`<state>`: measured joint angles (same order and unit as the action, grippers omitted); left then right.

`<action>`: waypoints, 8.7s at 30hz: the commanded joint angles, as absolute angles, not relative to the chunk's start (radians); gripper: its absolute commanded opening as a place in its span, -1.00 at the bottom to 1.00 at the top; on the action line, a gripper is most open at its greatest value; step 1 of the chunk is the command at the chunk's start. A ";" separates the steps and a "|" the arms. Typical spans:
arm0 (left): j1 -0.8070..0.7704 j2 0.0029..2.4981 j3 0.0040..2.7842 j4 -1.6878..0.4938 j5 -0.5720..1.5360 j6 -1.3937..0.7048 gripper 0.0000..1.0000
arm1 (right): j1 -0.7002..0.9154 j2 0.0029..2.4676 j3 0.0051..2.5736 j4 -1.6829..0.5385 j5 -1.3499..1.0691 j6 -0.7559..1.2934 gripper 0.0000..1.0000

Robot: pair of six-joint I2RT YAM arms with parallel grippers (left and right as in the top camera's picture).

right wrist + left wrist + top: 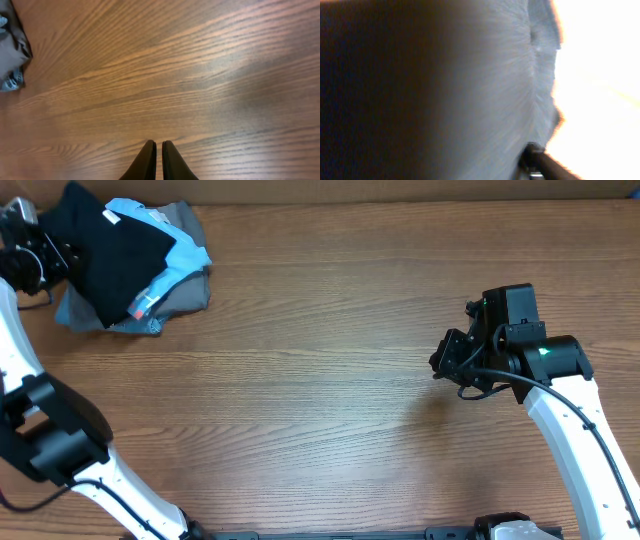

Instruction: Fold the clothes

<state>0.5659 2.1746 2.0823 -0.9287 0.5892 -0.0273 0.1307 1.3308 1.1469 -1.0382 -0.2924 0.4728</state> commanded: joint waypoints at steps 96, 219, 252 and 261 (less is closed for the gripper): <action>0.089 1.354 2.682 -1.689 -0.078 -0.004 1.00 | 0.128 0.843 1.565 -1.183 -0.163 0.100 1.00; 0.130 0.006 0.048 0.054 0.150 -0.006 1.00 | 0.015 0.007 0.008 -0.073 -0.106 0.153 1.00; 0.130 0.005 0.005 -0.062 0.150 -0.007 1.00 | 0.015 0.007 0.008 -0.073 -0.106 0.153 1.00; 0.130 0.005 0.005 -0.062 0.150 -0.007 1.00 | 0.015 0.007 0.008 -0.074 -0.106 0.153 1.00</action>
